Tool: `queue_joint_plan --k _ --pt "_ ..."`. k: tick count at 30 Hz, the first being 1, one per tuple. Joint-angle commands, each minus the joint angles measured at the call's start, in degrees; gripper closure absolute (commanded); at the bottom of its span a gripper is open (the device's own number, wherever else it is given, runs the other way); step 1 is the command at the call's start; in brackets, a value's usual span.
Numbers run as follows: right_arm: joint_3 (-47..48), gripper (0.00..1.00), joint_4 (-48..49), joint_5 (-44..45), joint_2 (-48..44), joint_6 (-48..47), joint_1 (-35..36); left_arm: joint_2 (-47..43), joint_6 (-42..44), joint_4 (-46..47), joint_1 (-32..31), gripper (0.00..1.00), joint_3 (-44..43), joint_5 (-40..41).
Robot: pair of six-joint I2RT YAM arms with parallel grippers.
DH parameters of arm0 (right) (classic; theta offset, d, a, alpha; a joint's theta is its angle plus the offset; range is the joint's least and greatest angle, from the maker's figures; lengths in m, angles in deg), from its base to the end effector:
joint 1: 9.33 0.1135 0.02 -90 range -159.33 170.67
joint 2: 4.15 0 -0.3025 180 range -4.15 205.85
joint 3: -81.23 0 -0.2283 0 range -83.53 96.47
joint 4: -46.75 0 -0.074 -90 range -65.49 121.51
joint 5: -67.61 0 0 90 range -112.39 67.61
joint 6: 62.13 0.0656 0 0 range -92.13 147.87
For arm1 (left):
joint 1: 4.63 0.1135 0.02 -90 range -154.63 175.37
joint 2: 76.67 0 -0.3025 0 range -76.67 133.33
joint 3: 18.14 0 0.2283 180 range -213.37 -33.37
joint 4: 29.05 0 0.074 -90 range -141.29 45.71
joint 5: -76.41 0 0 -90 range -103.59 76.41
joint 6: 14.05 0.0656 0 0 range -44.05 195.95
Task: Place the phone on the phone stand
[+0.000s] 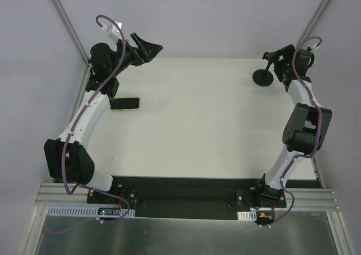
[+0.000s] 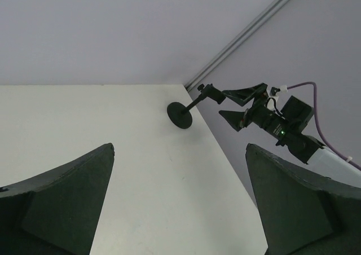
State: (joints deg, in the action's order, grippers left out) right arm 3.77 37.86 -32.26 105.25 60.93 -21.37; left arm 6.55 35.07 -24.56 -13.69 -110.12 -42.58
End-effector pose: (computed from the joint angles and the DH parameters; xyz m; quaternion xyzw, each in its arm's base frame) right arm 0.4723 -0.0892 0.3339 0.2567 0.7535 0.1771 0.5787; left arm 0.3286 -0.0846 0.4788 0.0239 0.6318 -0.4613 0.6225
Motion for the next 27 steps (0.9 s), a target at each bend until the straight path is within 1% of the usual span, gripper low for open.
queue_joint_plan --k 1,4,7,10,14,15,20,24,26,27 --pt "4.44 0.04 2.35 0.12 3.34 4.55 -1.85 0.8 0.1 3.83 -1.22 0.01 -3.23 -2.21" --pt "8.75 0.04 1.56 -3.92 7.12 7.71 -3.35 2.03 0.19 3.83 -1.83 0.01 -3.93 -2.38" --pt "10.07 0.04 2.17 -4.37 8.89 9.83 -3.88 3.43 0.45 3.83 -2.63 0.01 -4.72 -2.3" --pt "11.21 0.01 2.88 -4.11 9.86 10.71 -3.96 4.93 0.37 3.65 -3.07 0.01 -5.95 -3.26" --pt "10.87 0.09 4.63 -4.63 10.74 12.81 -4.05 6.16 0.28 3.57 -3.68 0.02 -7.18 -3.88" --pt "10.95 0.12 4.81 -5.07 10.92 13.78 -4.05 6.08 0.36 3.57 -3.77 0.02 -7.27 -3.96" --pt "11.75 0.17 6.21 -6.3 12.41 15.72 -4.05 5.9 0.63 3.48 -3.95 0.02 -7.18 -3.79" --pt "11.75 0.29 7.8 -7.18 12.94 17.13 -4.05 5.81 0.81 3.56 -3.95 0.02 -7.1 -3.7" --pt "11.66 0.32 8.33 -7.18 12.94 17.39 -4.05 5.64 0.89 3.48 -3.95 0.02 -7.1 -3.7" --pt "11.48 0.37 8.5 -7.27 12.94 17.56 -4.05 5.64 0.89 3.56 -4.04 0.02 -7.1 -3.7"
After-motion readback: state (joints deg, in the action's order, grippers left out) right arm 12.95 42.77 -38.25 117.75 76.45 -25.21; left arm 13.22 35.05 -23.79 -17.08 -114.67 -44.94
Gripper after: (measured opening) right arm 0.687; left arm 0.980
